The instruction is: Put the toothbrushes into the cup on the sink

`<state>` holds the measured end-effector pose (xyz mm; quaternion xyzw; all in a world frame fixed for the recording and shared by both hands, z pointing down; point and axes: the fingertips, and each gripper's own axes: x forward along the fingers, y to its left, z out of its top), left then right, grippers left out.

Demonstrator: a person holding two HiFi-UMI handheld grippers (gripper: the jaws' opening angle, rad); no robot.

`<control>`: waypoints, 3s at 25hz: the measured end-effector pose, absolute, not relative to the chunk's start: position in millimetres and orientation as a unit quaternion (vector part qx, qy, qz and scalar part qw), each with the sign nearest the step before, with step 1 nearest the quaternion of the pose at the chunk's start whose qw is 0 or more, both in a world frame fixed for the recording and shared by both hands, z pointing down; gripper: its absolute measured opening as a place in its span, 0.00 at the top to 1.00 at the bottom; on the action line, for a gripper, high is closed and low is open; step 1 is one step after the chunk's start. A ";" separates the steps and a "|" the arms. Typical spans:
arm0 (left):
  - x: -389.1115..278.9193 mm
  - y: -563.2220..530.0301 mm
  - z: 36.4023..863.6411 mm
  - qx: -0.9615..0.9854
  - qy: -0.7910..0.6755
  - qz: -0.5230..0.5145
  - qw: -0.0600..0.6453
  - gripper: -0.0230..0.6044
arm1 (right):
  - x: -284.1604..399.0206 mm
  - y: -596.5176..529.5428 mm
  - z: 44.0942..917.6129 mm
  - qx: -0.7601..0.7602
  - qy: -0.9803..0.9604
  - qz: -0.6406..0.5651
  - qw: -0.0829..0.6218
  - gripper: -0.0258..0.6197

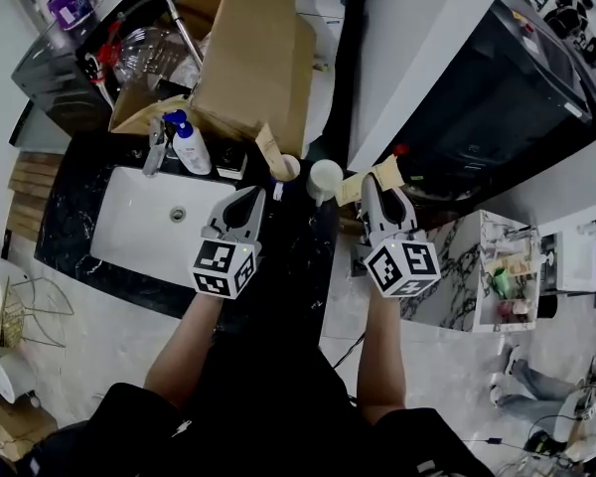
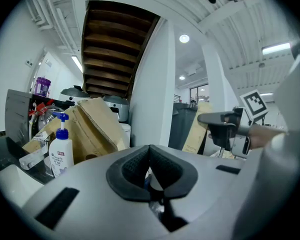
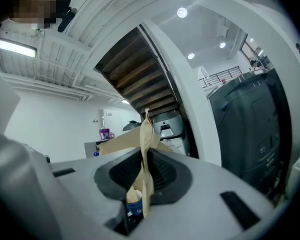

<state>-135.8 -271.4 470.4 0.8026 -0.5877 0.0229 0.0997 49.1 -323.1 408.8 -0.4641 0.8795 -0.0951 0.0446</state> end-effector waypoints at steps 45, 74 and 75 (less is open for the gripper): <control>-136.9 -290.6 540.0 0.772 -0.614 0.087 0.137 0.96 | 13.1 -420.0 552.4 -0.427 0.873 -0.232 0.037 0.89; -131.5 -272.9 516.2 0.769 -0.624 0.089 0.108 0.96 | 55.3 -392.4 574.0 -0.462 0.853 -0.242 -0.017 0.57; -130.6 -271.3 512.9 0.769 -0.624 0.087 0.105 0.96 | 58.5 -388.3 571.6 -0.464 0.853 -0.240 -0.015 0.57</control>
